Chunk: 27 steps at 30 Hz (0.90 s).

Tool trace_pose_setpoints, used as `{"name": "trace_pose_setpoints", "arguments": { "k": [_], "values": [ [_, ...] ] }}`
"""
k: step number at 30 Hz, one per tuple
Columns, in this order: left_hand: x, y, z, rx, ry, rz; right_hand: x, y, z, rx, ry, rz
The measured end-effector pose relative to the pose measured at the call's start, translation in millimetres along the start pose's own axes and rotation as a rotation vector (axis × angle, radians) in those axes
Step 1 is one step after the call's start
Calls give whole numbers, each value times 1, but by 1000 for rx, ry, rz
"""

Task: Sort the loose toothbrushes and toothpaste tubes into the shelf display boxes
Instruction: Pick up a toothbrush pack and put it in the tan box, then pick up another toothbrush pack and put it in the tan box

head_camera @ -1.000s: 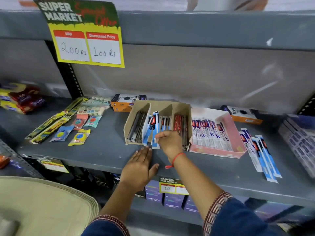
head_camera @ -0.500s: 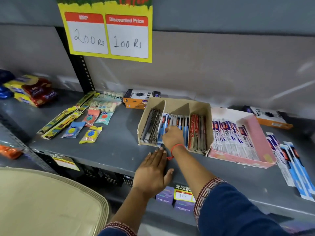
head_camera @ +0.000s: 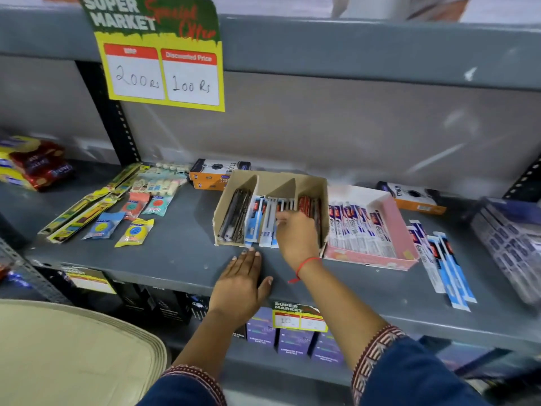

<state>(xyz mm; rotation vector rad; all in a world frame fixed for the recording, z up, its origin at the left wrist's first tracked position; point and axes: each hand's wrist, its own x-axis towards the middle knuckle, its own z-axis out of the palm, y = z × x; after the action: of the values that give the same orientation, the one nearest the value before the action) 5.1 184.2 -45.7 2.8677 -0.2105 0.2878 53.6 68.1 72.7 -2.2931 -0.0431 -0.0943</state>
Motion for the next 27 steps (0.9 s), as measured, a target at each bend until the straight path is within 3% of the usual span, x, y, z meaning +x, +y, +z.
{"name": "trace_pose_setpoints", "arguments": {
  "k": [7, 11, 16, 19, 22, 24, 27],
  "values": [
    [7, 49, 8, -48, -59, 87, -8, 40, -60, 66, 364, 23],
    [15, 96, 20, -42, -119, 188, -9, 78, -96, 34, 572, 140],
    [25, 144, 32, -65, -215, 303, -13, 131, -136, -19, 704, 323],
    [30, 154, 37, -26, -257, 354, -18, 163, -155, -97, 672, 489],
    [31, 152, 40, 5, -259, 379, -20, 193, -165, -213, 413, 643],
    [31, 151, 41, 21, -238, 389, -19, 204, -168, -266, 282, 671],
    [30, 152, 41, 32, -228, 392, -12, 213, -172, -238, 272, 675]
  ]
}}
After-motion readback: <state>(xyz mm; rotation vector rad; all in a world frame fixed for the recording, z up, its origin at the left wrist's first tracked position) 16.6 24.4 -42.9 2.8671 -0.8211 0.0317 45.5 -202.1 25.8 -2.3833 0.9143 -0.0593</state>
